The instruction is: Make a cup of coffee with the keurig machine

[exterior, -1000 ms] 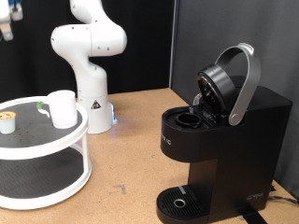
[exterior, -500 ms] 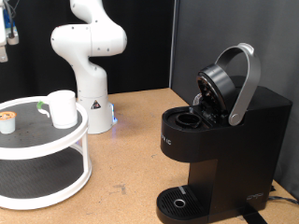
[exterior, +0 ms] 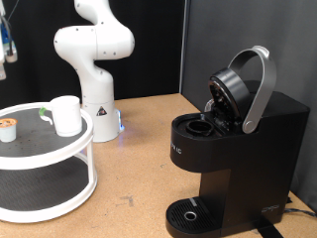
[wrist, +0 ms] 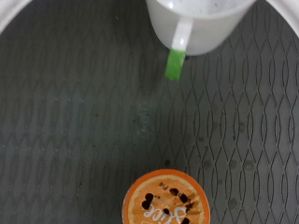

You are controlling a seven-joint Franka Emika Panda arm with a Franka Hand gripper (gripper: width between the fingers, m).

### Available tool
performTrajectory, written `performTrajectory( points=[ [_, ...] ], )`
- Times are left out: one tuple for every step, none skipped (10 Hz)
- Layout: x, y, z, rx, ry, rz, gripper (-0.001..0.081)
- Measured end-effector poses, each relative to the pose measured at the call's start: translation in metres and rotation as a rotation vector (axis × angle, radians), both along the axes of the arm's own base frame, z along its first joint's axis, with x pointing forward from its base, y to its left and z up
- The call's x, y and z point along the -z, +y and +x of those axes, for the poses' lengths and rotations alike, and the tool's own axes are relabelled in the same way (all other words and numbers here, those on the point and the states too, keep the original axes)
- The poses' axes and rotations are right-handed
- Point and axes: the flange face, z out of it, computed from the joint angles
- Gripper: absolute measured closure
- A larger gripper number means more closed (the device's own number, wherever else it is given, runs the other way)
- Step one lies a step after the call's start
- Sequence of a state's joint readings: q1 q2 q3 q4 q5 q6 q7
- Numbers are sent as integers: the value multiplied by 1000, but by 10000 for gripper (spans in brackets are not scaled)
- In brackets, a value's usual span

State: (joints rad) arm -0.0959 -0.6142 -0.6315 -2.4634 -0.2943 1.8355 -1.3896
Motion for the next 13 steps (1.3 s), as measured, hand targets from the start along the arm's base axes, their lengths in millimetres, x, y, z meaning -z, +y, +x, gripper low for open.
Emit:
performTrajectory(
  points=[
    [9, -3, 5, 20, 0, -11, 3],
    [19, -6, 10, 36, -2, -22, 3],
    [28, -8, 15, 42, -4, -33, 3],
    [36, -10, 19, 45, -5, -42, 3],
    [44, -11, 21, 46, -6, -48, 3],
    [51, -12, 22, 44, -10, -53, 3],
    [59, -12, 22, 41, -9, -54, 3],
    [66, -12, 22, 42, -12, -55, 3],
    [73, -11, 22, 43, -14, -56, 3],
    [80, -10, 21, 42, -16, -56, 3],
    [87, -9, 20, 40, -19, -56, 3],
    [95, -8, 19, 38, -17, -54, 3],
    [101, -7, 18, 37, -18, -55, 3]
  ],
)
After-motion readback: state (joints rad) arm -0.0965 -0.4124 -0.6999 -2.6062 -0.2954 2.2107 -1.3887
